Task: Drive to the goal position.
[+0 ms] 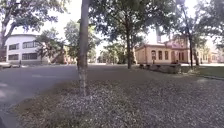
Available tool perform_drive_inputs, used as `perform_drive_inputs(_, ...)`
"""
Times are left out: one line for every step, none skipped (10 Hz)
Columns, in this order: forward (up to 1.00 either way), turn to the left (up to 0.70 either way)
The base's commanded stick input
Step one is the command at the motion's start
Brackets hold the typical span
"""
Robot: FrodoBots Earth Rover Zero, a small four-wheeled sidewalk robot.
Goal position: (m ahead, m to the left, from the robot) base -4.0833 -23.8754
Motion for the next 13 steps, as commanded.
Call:
perform_drive_inputs(0.45,-0.20)
perform_drive_inputs(0.45,-0.27)
perform_drive_inputs(0.45,-0.27)
perform_drive_inputs(0.45,-0.27)
perform_drive_inputs(0.45,-0.27)
perform_drive_inputs(0.45,-0.27)
perform_drive_inputs(0.45,-0.27)
perform_drive_inputs(0.45,-0.27)
perform_drive_inputs(0.45,-0.27)
perform_drive_inputs(0.45,-0.27)
perform_drive_inputs(0.45,-0.27)
perform_drive_inputs(0.45,-0.27)
perform_drive_inputs(0.45,-0.27)
